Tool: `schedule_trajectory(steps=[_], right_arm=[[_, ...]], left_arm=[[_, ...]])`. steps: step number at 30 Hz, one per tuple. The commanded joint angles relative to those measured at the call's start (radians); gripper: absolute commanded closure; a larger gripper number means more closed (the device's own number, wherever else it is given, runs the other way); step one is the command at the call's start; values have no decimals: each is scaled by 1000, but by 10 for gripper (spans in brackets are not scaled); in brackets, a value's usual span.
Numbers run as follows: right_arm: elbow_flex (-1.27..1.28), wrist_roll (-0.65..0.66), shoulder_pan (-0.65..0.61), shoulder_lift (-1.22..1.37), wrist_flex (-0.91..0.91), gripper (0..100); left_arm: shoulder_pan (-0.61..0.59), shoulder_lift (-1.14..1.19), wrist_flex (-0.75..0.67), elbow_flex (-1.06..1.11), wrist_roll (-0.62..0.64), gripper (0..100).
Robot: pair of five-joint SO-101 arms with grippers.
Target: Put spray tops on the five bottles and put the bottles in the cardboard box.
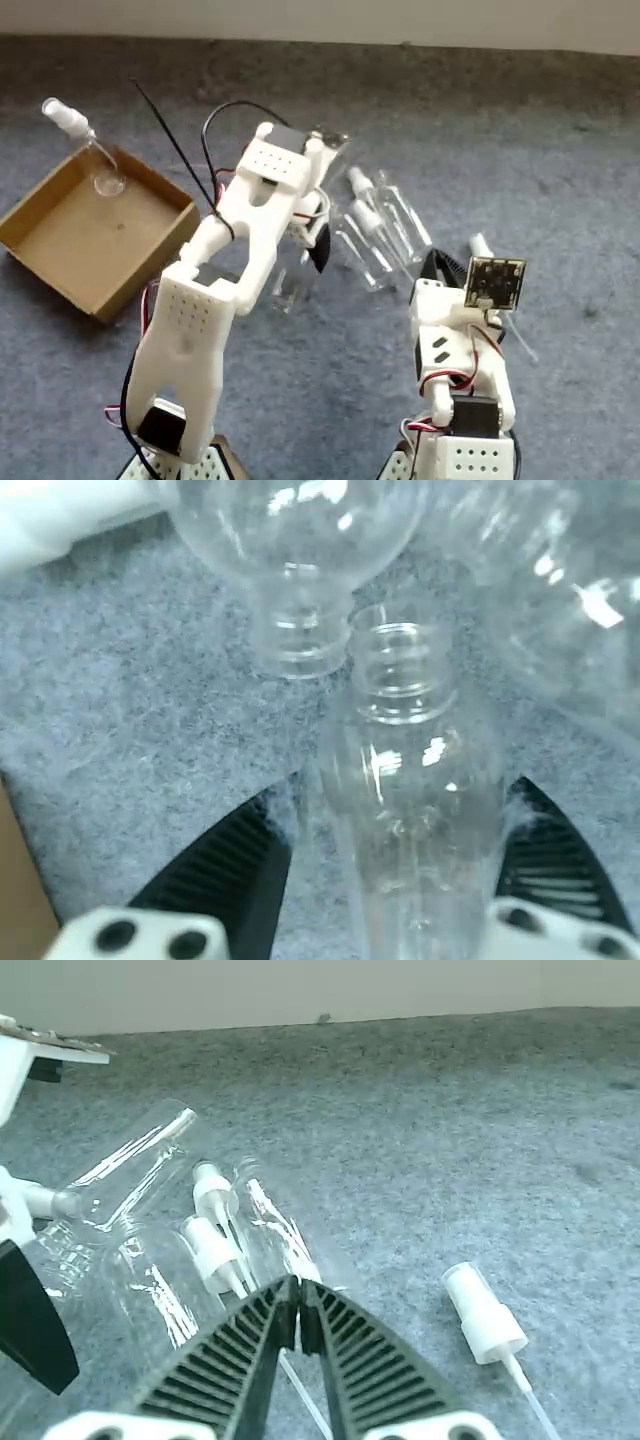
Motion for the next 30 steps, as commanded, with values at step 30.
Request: schedule_trajectory(steps=[30], right_arm=[[116, -3, 12, -7, -24, 995]], left_arm=[[39, -309, 49, -91, 38, 880]])
